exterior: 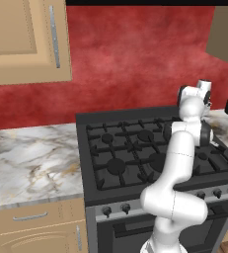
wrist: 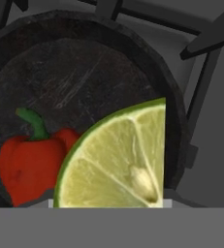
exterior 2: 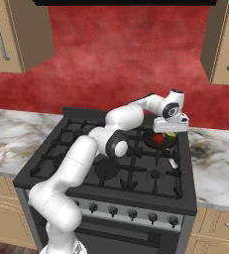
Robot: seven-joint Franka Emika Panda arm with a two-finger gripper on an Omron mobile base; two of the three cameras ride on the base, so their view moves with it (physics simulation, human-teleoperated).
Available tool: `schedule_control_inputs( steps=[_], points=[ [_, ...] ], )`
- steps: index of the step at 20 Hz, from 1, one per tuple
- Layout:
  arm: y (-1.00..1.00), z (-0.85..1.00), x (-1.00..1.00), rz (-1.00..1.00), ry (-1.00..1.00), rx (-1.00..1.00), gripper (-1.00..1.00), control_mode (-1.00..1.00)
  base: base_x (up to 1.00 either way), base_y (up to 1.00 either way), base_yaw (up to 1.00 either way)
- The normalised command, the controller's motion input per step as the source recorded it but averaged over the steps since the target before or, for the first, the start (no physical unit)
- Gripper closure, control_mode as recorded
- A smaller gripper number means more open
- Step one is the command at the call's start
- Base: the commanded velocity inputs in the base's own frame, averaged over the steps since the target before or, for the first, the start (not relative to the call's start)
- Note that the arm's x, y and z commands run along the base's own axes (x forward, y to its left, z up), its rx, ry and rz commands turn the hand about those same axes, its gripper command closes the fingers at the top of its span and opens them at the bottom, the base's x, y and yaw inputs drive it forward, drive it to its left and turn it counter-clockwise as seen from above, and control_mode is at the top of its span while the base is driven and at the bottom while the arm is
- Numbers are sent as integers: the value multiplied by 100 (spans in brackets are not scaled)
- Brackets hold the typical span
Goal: Put the bell pepper and lemon wedge in the pan. Then turn on the rear right burner and set the heat to medium.
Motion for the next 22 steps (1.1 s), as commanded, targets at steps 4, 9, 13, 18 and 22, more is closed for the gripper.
schedule_control_inputs(
  steps=[4, 9, 13, 18, 22],
  points=[
    [0, 0, 0, 0, 0, 0, -100, -100, 0, 0, 0],
    [3, 0, -5, 0, 0, 0, -100, -100, 0, 0, 0],
    [16, 4, -17, 0, -1, 0, -100, -100, 0, 0, 0],
    [24, 13, -71, 0, -2, 0, -100, -100, 0, 0, 0],
    [52, 19, -83, 0, -1, 0, -100, -100, 0, 0, 0]
  ],
)
